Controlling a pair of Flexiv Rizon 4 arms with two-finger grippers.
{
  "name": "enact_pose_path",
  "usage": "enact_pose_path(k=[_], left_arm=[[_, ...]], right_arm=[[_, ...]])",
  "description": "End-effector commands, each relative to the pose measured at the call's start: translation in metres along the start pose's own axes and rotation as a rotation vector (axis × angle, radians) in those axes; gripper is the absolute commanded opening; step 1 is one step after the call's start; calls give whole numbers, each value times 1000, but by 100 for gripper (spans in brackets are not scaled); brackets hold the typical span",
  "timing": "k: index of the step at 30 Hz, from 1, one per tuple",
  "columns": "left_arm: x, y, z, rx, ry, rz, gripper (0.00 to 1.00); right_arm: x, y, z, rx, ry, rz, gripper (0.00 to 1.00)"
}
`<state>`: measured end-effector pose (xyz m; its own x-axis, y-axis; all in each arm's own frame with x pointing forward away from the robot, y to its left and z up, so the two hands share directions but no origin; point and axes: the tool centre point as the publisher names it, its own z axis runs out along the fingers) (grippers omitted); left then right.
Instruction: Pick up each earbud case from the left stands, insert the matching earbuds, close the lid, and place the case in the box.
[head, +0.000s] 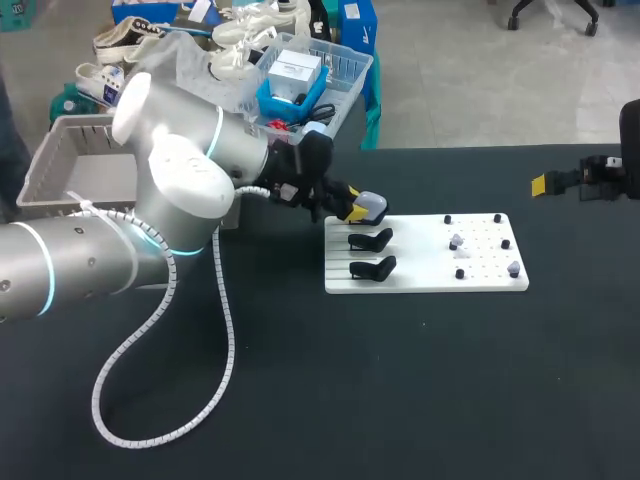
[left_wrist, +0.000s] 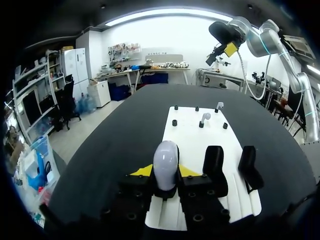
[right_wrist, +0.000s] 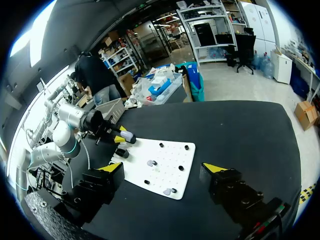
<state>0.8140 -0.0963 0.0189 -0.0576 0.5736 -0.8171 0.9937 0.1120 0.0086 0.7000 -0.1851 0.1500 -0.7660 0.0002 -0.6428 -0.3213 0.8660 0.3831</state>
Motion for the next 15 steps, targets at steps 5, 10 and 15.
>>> enact_pose_path(k=[5, 10, 15], left_arm=[[-11, -3, -25, 2, -50, -37, 0], [-26, -12, -48, 10, -112, -33, 0], [-43, -27, -71, 35, -173, -16, 0]], right_arm=[[0, 0, 0, 0, 0, 0, 100], [0, 0, 0, 0, 0, 0, 100], [0, 0, 0, 0, 0, 0, 100]])
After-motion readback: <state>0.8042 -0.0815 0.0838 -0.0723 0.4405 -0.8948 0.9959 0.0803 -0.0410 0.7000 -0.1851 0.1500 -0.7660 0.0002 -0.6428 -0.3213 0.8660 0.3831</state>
